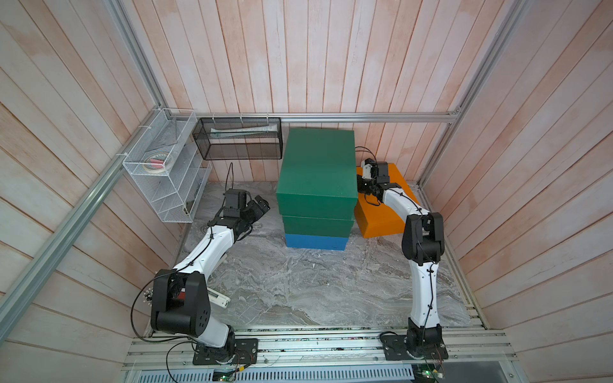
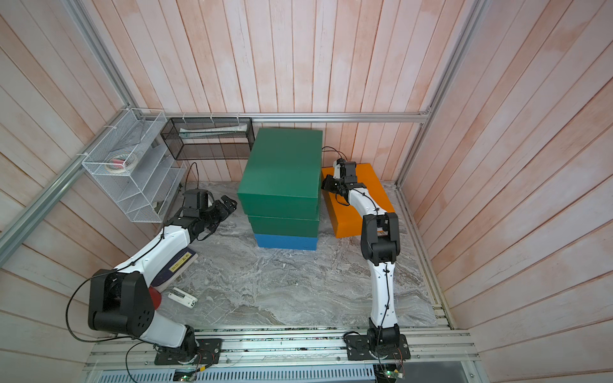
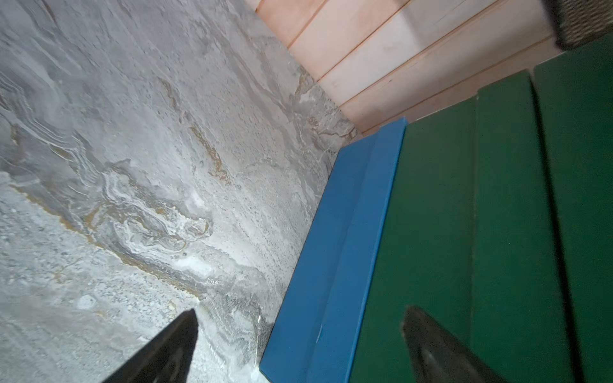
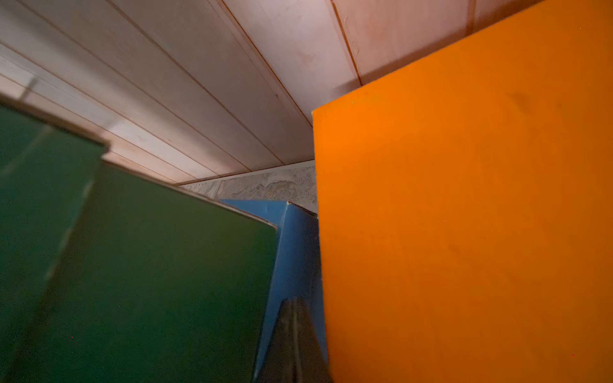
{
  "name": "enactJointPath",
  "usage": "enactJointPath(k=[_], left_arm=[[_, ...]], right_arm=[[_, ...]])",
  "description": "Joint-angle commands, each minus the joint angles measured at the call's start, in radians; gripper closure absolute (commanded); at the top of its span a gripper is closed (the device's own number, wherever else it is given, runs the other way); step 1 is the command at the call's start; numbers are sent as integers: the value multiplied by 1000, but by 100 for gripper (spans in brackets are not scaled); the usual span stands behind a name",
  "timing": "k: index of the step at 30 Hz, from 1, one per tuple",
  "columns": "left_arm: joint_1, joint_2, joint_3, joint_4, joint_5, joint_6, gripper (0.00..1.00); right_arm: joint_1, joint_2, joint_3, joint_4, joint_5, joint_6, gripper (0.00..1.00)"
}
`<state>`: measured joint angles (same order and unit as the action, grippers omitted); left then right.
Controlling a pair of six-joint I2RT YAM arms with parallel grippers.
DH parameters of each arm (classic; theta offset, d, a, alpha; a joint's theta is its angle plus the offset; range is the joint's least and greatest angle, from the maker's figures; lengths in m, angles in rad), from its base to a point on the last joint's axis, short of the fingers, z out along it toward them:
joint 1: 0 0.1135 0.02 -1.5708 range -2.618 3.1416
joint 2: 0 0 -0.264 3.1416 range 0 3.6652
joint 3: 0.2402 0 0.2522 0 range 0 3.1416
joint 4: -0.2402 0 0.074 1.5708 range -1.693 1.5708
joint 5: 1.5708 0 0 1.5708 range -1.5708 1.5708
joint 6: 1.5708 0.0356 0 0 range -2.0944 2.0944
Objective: Stack the shoeboxes
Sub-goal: Adjust the shoeboxes at the center of the board.
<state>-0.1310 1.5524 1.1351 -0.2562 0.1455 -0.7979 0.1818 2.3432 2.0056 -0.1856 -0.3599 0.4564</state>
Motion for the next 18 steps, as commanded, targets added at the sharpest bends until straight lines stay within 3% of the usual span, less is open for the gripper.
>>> enactJointPath(k=[1,11,18], left_arm=[[2,27,46,58,7,10,0],[0,216,42,164,128,10,0],[-3,226,30,190,134,22,0]], right_arm=[[31,61,90,-106,70,18,100],[53,122,156,-123,105,73,100],[66,114,78,31,-44,97,100]])
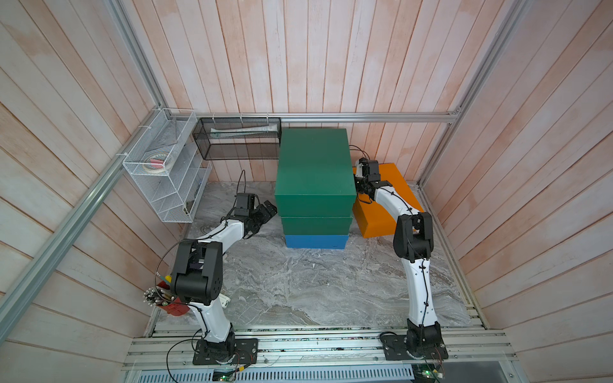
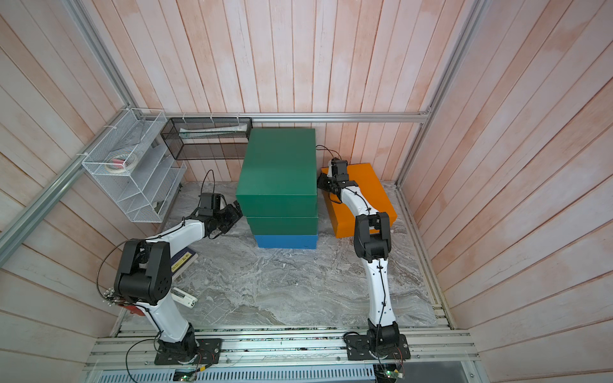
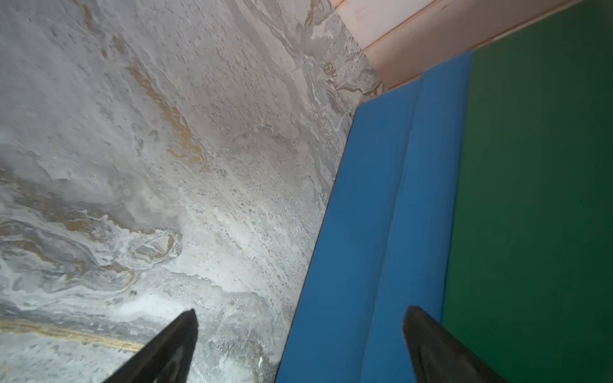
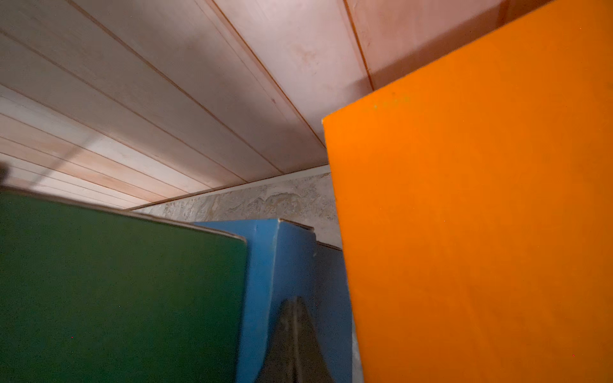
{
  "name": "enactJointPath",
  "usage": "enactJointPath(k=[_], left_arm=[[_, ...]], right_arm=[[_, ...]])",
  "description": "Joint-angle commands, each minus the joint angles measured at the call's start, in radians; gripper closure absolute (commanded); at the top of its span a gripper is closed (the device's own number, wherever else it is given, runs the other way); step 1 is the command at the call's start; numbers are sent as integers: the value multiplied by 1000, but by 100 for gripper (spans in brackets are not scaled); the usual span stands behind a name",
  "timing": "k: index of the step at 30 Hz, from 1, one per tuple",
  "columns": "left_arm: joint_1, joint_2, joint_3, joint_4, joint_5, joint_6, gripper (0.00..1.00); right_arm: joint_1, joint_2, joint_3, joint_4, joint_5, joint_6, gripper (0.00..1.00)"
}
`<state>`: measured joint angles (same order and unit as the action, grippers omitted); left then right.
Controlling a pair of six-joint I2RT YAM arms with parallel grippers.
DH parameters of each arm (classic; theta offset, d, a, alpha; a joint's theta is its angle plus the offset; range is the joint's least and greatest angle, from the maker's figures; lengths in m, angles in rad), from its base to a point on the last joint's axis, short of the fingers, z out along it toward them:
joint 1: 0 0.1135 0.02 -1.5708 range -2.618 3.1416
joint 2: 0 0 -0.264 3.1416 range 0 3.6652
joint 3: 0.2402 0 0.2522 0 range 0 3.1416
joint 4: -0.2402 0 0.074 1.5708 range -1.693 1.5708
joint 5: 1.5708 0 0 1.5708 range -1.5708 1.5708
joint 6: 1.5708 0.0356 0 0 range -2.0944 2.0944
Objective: Stack the shoeboxes
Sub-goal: Adjust the shoeboxes at the center of the board.
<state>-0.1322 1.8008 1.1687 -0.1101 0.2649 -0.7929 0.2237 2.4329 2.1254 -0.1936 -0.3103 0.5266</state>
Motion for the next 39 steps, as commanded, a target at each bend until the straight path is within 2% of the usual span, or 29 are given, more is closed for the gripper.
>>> enactJointPath(k=[1,8,12,19,24,28,30,35,39], left_arm=[[-2,-24,6,33,7,29,0],[1,-9,51,1,-8,61,0],[6,-15,56,-12,-23,70,0],[11,-96,28,-44,-76,92,0],[14,-210,-15,-108,-136,114,0],[8,-401,-112,-178,-209,116,0],[-26,-511,-167,-217,-270,118,0],[-248,-732,-240,-346,-463,87,0],[-397,-832,-244,-438,-592,20,0]], right_arm=[[30,23,-47,55,-111,27,100],[55,-9,-135,136,-150,46,100],[40,-52,-176,119,-132,23,100],[-22,-254,-367,178,-135,11,100],[-49,-400,-461,165,-112,-25,100],[-87,-526,-546,145,-32,-62,100],[-121,-587,-604,159,-6,-59,100],[-229,-706,-749,210,2,-26,98],[-292,-754,-828,227,0,-13,86]])
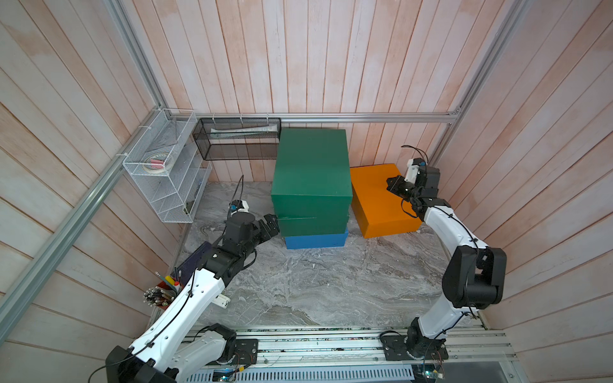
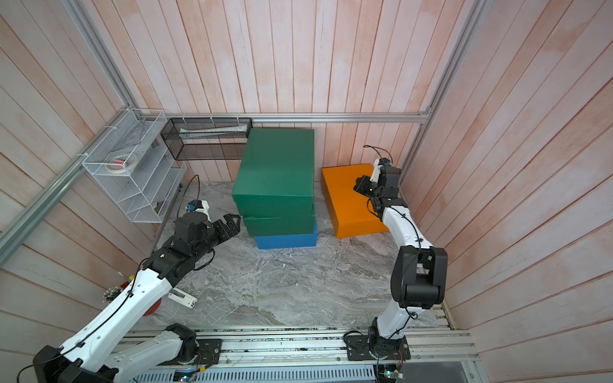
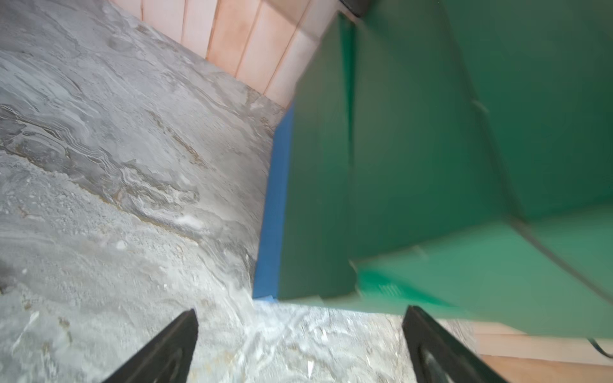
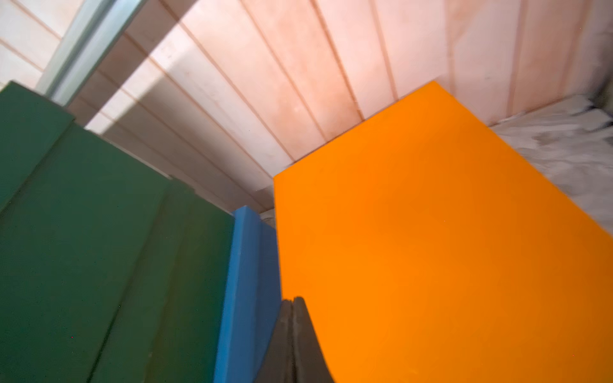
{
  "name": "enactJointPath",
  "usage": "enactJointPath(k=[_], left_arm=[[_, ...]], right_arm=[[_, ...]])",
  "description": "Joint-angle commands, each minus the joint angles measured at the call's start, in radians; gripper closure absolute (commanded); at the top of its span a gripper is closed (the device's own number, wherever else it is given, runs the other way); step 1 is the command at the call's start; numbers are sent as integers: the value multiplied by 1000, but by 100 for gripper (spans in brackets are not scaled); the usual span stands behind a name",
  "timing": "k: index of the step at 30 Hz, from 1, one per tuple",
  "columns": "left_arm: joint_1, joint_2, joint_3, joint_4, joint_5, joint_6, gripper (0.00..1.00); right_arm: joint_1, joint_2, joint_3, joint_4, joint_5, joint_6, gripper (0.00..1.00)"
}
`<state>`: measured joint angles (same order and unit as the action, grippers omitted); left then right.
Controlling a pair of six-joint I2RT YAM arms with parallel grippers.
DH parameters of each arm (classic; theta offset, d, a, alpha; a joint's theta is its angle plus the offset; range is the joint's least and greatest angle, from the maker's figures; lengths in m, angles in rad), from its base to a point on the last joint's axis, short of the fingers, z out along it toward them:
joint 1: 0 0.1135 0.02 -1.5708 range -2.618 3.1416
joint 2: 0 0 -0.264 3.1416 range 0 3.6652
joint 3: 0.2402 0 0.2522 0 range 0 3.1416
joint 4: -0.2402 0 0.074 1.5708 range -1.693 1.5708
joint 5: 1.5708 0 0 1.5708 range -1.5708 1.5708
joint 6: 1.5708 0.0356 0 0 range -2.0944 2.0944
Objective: Stack the shoeboxes
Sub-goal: Adjust the shoeboxes at the center of the board.
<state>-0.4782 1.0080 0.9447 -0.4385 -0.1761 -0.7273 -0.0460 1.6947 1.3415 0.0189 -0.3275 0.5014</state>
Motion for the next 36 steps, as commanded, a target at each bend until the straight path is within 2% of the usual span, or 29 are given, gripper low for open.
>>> enactJointPath(k=[1,4,7,13,16,21,29,36], left_arm=[[-73,-58,-17,-124,-166,-62,0],[-147,-87,-3,-131,-189,-90,0],[-242,-53,32,-119,-212,-96,0],[-410,148,186,-131,-267,-22,0],[-508,227,262,-104,-292,19,0],[-586,347,366,-43,-264,75,0],[-646,608,577,20,-140,157,0],[-660,797,742,19,-59,187,0]], right_arm=[[-39,-24,-63,23,1,14,81],[-82,-31,-100,20,-13,10,61],[-112,-39,-138,21,-8,-7,44],[-155,-71,-203,70,-1,3,27],[-178,-72,-211,81,0,4,26],[-212,-44,-202,103,-44,8,28],[-265,5,-197,159,-47,5,28],[-302,79,-182,201,-108,5,30]])
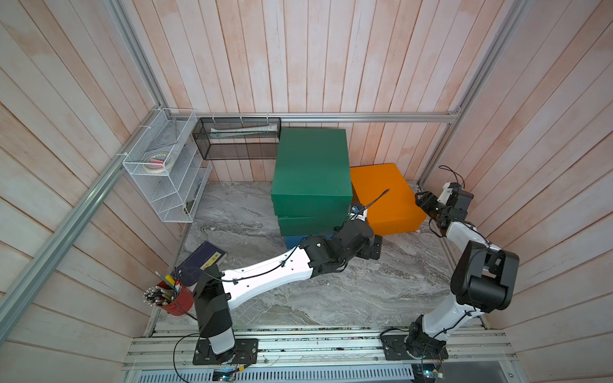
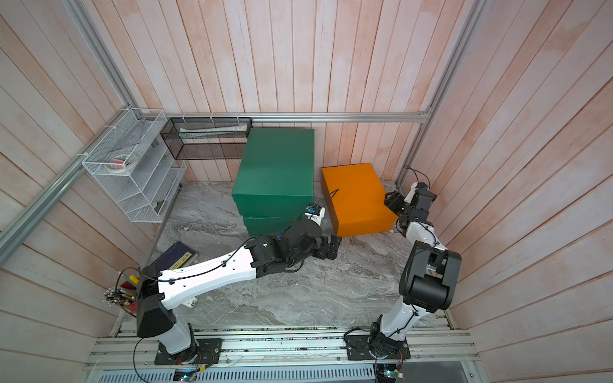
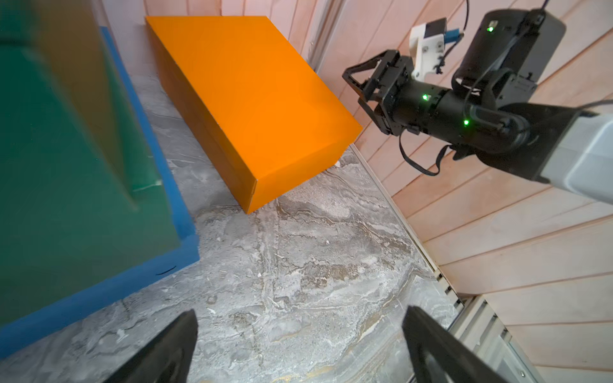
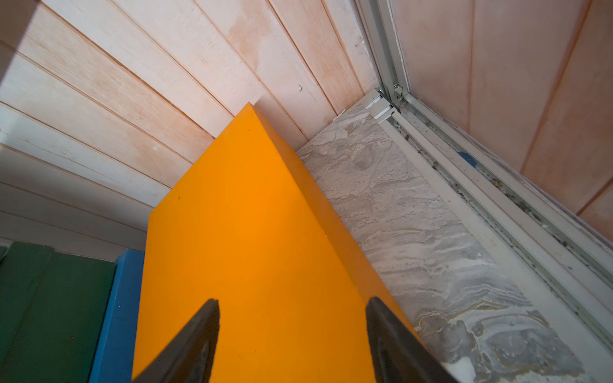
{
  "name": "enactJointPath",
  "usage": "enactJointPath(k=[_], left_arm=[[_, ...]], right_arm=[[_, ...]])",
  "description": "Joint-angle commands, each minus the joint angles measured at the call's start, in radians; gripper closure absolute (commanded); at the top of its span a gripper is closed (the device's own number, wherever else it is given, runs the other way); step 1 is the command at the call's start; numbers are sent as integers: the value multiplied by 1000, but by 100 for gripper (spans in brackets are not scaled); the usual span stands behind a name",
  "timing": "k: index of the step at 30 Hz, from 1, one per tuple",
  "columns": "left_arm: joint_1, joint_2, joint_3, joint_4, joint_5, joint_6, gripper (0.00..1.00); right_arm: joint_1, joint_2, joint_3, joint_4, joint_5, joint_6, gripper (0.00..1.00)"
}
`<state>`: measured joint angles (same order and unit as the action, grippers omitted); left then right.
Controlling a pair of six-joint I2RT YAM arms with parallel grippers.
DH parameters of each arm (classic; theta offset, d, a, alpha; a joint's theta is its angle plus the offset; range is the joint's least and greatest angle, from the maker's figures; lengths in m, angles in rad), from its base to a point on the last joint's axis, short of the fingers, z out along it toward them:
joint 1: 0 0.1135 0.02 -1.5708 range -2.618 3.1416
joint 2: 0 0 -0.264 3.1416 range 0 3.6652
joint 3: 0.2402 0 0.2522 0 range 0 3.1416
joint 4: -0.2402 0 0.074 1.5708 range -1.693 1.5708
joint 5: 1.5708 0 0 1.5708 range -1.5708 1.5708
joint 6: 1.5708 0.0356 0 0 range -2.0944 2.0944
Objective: Stack the shoeboxes
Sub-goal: Adjust the shoeboxes at the center of the board, then move the shoebox to the center of the board.
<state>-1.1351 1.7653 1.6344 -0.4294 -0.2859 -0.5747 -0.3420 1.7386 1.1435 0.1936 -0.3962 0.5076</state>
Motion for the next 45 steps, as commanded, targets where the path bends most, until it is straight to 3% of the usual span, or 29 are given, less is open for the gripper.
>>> enactJointPath(k=[1,11,14,19,23,29,32,45], left_arm=[[-3,66,72,11,59,37,0],[10,394,416,-71,140,62,0],[56,470,481,-86,215,-15,0],[156,533,461,-21,339,-174,0],[172,556,489,-2,312,-180,0],[172,653,642,-91,231,-169,0],[214,698,678,-98,226,-180,0],[244,753,685,-85,261,-194,0]], right_arm=[[-7,39,10,25,-41,2,30],[-4,24,-41,62,-43,23,31],[-3,31,-25,51,-43,17,31],[-5,36,-21,55,-38,11,31],[-5,49,-14,59,-37,9,31],[-5,74,-3,67,-40,19,32],[-3,83,-4,71,-47,16,33],[33,39,-116,130,-55,50,44]])
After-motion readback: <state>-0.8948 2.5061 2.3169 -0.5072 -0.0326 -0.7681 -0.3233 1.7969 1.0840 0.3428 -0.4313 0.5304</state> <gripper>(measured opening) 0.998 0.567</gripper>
